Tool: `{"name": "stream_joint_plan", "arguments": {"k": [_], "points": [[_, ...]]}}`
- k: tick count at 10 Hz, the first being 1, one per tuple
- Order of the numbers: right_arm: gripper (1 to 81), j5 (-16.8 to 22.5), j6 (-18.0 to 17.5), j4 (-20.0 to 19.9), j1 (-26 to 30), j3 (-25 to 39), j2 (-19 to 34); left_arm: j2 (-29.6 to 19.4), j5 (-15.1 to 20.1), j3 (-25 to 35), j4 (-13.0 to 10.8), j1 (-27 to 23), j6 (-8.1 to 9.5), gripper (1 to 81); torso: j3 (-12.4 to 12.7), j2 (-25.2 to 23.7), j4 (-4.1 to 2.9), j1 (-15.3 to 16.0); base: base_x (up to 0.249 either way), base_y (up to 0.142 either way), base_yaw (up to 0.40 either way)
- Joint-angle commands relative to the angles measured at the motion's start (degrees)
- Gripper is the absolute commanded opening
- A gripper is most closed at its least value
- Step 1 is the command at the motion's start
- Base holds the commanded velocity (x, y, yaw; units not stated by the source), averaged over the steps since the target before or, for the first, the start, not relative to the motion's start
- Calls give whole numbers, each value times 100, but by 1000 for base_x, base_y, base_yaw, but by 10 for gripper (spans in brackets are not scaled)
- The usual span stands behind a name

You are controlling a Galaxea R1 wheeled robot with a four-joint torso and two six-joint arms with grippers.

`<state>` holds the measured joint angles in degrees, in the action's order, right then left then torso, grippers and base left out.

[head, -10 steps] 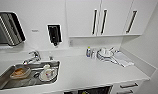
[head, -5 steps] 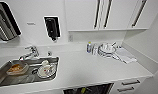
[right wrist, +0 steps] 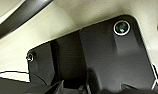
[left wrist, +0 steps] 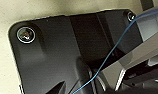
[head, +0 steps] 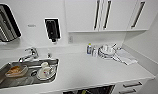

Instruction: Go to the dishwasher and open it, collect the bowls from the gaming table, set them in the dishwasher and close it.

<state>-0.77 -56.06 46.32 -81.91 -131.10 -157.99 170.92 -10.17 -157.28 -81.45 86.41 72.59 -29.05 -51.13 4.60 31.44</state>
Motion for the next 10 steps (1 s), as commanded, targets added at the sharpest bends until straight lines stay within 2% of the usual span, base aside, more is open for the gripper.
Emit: {"name": "stream_joint_plan", "arguments": {"k": [1,2,5,6,8,9,10], "points": [[811,182,-71,17,697,-600,-569,-23,199,-13,-47,-102,-17,811,0,2,0,-2,0,0,0],[811,77,-106,-44,941,-758,-718,-23,199,-13,-47,-102,-17,811,0,-44,0,30,0,0,0],[811,24,-142,-651,1435,-600,-578,-32,208,-13,-73,-102,-26,811,0,-46,0,30,0,0,0],[811,-63,-142,-817,1575,-296,-361,-32,208,-13,-73,-102,-26,811,0,-46,0,30,0,0,0],[811,-90,-142,-1073,1866,780,292,-14,208,-13,-82,-102,-26,811,-2,-46,0,33,0,0,0],[811,-90,-150,-1187,2006,1525,713,-14,208,-13,-90,-102,-26,811,-5,-46,2,33,0,0,0],[811,-90,-150,-1265,2129,1875,905,-5,208,-13,-91,-102,-44,811,-5,-46,0,33,0,0,0]]}}
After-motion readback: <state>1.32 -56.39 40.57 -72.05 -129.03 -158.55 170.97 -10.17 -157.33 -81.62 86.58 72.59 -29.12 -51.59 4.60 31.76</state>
